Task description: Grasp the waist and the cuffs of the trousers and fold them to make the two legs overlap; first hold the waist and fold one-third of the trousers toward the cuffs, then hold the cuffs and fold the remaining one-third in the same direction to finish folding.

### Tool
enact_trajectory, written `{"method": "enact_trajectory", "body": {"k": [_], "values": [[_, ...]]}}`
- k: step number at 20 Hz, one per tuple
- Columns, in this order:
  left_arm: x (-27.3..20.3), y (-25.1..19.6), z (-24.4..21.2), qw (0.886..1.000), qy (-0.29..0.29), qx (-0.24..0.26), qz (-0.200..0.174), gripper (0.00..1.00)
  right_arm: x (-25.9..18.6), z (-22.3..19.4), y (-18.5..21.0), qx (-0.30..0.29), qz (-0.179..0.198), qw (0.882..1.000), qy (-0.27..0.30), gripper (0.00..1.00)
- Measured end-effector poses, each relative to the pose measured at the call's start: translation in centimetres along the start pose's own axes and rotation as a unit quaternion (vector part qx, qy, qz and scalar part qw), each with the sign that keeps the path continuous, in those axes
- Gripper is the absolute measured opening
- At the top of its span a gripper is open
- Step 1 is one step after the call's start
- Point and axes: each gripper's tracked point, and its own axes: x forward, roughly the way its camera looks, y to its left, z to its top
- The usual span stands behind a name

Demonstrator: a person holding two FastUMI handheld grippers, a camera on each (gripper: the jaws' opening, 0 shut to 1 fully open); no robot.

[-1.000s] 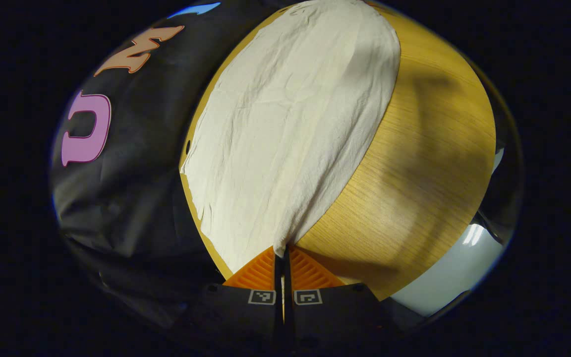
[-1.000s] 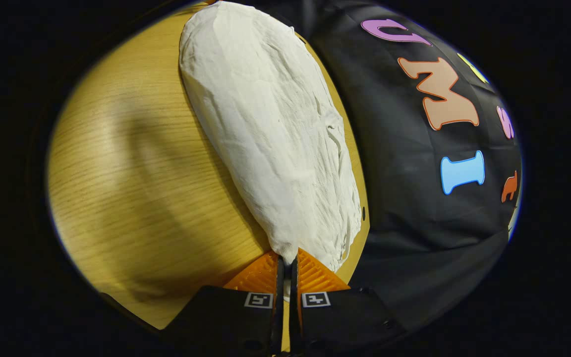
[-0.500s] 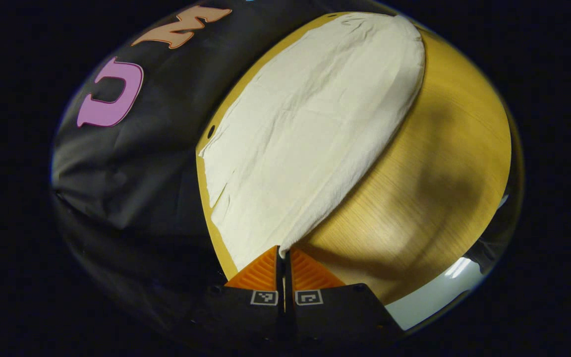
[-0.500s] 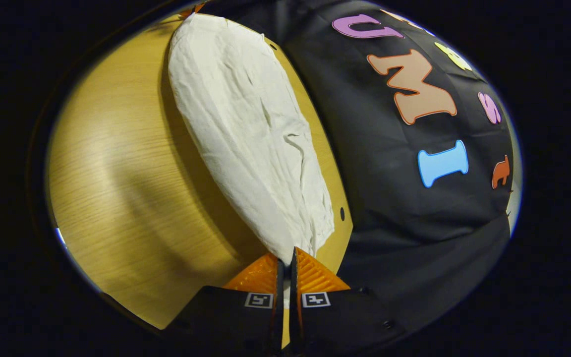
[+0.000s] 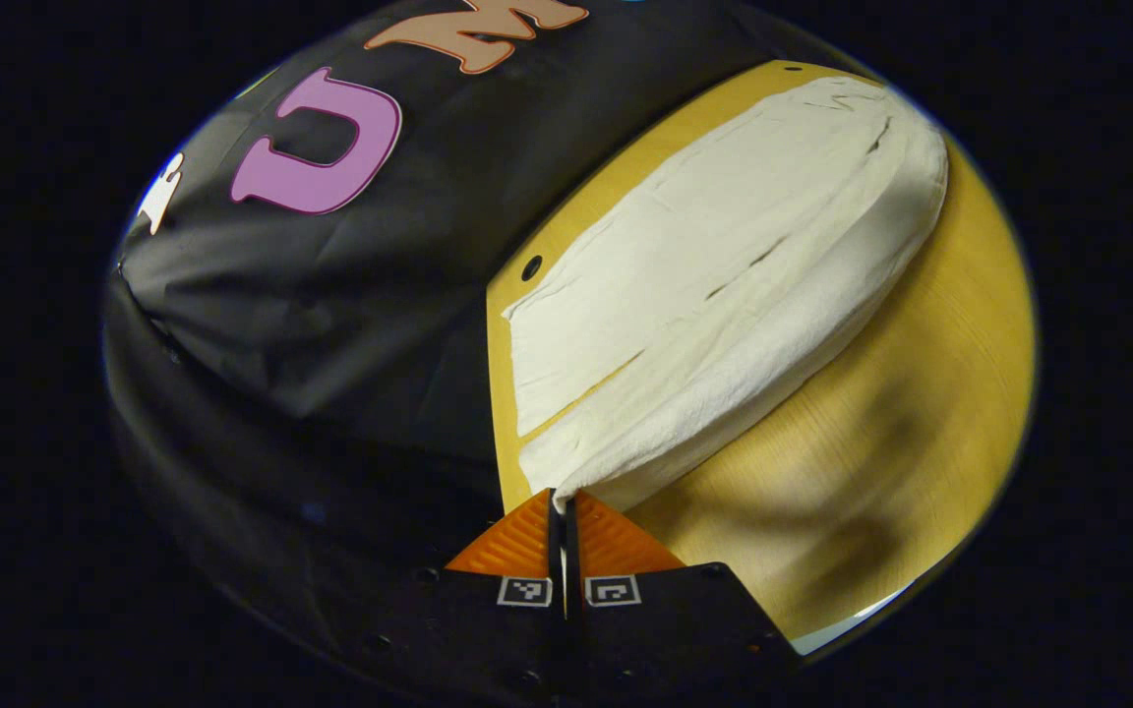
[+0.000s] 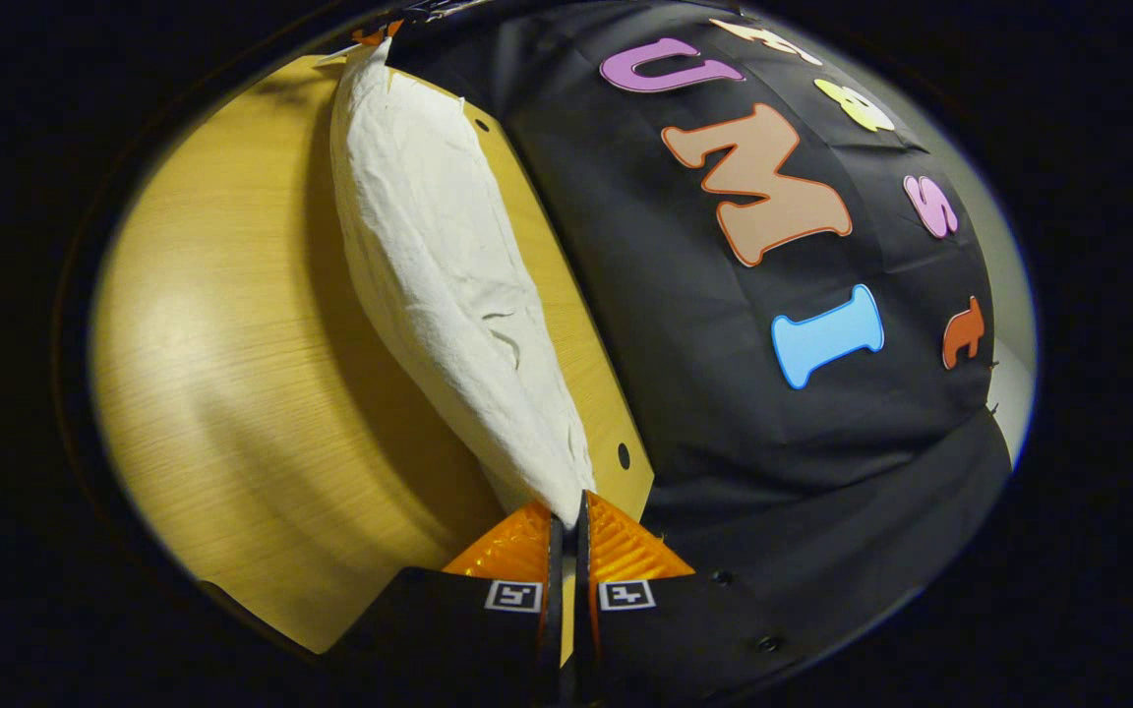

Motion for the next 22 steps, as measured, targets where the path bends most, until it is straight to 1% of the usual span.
{"method": "enact_trajectory", "body": {"k": [3, 5, 9, 10, 11, 12, 15, 17, 18, 19, 22], "values": [[0.7, 2.7, 3.3, 0.999, -0.022, 0.004, 0.025, 0.0, 1.6, 1.0, -2.1, 0.019, -0.01, 1.0, 0.0, 0.07], [1.7, 4.1, 5.2, 0.999, -0.033, -0.005, 0.029, 0.0, 2.8, 1.7, -3.2, 0.031, -0.019, 0.999, 0.009, 0.07], [5.0, 6.2, 8.9, 0.997, -0.066, -0.04, 0.022, 0.0, 5.3, 3.2, -5.5, 0.041, -0.04, 0.998, 0.03, 0.07], [6.1, 6.7, 9.8, 0.996, -0.069, -0.049, 0.021, 0.0, 6.1, 3.8, -5.9, 0.042, -0.044, 0.998, 0.032, 0.05], [7.1, 7.0, 10.3, 0.996, -0.072, -0.058, 0.016, 0.0, 6.9, 4.3, -6.3, 0.04, -0.047, 0.997, 0.036, 0.07], [8.0, 7.0, 10.9, 0.995, -0.075, -0.066, 0.011, 0.0, 7.8, 4.6, -6.6, 0.038, -0.049, 0.997, 0.04, 0.07], [10.8, 7.5, 12.7, 0.994, -0.082, -0.073, 0.001, 0.0, 11.2, 5.6, -7.1, 0.041, -0.057, 0.996, 0.051, 0.07], [12.8, 7.4, 13.8, 0.994, -0.083, -0.067, -0.005, 0.0, 13.7, 5.8, -6.7, 0.05, -0.056, 0.995, 0.063, 0.07], [13.8, 7.2, 14.2, 0.995, -0.081, -0.064, -0.008, 0.0, 15.0, 5.7, -6.2, 0.056, -0.053, 0.994, 0.072, 0.1], [14.6, 6.8, 14.3, 0.995, -0.08, -0.061, -0.009, 0.0, 16.3, 5.6, -5.7, 0.063, -0.05, 0.993, 0.081, 0.07], [17.6, 5.1, 15.3, 0.994, -0.084, -0.057, -0.025, 0.0, 20.0, 4.9, -3.4, 0.079, -0.036, 0.99, 0.108, 0.07]]}}
